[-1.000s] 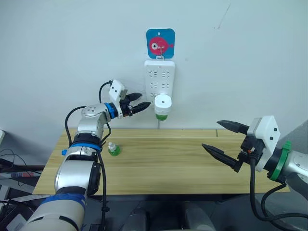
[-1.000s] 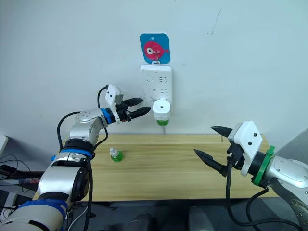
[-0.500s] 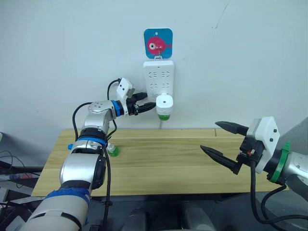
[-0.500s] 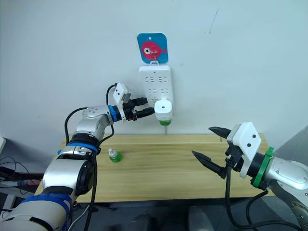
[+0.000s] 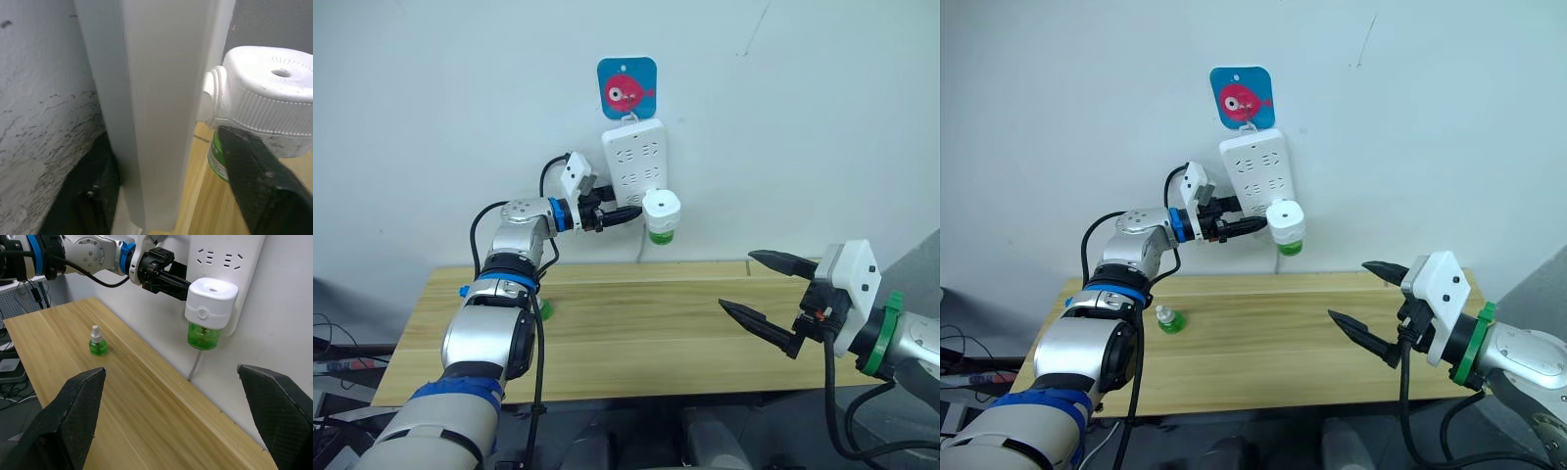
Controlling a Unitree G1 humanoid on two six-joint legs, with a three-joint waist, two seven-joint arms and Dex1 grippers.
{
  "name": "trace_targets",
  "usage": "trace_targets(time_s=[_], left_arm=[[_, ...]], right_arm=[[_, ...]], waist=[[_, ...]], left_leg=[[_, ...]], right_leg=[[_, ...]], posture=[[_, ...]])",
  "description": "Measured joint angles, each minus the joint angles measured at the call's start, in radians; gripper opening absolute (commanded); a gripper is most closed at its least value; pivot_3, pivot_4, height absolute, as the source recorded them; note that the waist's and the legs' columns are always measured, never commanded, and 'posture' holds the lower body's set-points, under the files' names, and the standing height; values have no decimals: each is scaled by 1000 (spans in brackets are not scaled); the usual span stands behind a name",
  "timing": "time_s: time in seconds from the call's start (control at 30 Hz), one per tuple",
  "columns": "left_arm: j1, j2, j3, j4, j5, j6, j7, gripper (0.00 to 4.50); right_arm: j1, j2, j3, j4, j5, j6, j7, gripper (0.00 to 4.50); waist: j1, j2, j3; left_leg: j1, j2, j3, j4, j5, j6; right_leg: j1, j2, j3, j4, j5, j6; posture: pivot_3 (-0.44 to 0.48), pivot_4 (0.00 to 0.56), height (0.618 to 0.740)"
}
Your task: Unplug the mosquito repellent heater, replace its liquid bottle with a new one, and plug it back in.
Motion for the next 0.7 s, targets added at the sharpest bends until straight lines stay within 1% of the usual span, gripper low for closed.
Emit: trace_targets(time_s=[0.07,0.1,0.23,0.3,0.4,0.5,0.57,0.63,0.67,0.7], left_arm=[[-1,0,3,-2,-6,9,-13,1402],[-1,0,3,-2,-7,11,-17,1300],[3,4,4,-15,-9,35,-31,1307],[7,6,4,-29,-11,53,-35,1307],[20,8,5,-64,-12,74,-36,1307],[35,11,9,-98,-14,91,-38,1307],[42,10,10,-118,-14,98,-39,1307],[45,10,10,-133,-15,101,-39,1307],[46,10,11,-142,-16,102,-39,1307],[46,10,11,-144,-17,102,-39,1307]], right_arm=[[-26,10,19,0,2,1,-23,4500],[-31,12,23,0,2,2,-30,4500],[-107,43,87,4,2,31,-102,4500],[-173,69,155,18,-18,78,-175,4500],[-279,128,276,64,-97,134,-270,4500],[-392,253,368,132,-170,196,-388,4500],[-454,317,417,159,-211,229,-444,4500],[-497,371,460,178,-252,263,-490,4500],[-510,394,480,191,-275,280,-509,4500],[-511,405,491,199,-284,291,-516,4500]], waist=[[-1,0,0],[0,0,0],[-2,0,0],[-4,0,0],[-5,0,0],[-9,0,0],[-9,1,0],[-9,1,-1],[-9,1,-2],[-9,1,-2]], left_leg=[[0,0,0,0,0,0],[0,0,0,0,0,0],[0,0,0,0,0,0],[0,0,-1,0,0,0],[-1,0,-2,0,0,0],[-2,0,-2,0,0,0],[-5,0,-3,0,0,0],[-10,0,-4,1,0,-1],[-17,-1,-4,4,2,-4],[-19,-1,-4,4,2,-4]], right_leg=[[0,0,0,0,0,0],[0,0,0,0,0,0],[0,0,0,1,0,-1],[0,0,1,1,1,-1],[-1,0,1,1,1,-1],[-4,-1,2,3,1,-2],[-6,-3,2,4,1,-2],[-12,-4,1,6,1,-2],[-19,-5,2,11,1,-2],[-21,-6,2,12,1,-2]], posture=[[-239,129,740],[-237,128,740],[-232,128,740],[-229,128,740],[-226,126,740],[-221,124,740],[-221,124,740],[-220,123,740],[-220,123,740],[-220,123,740]])
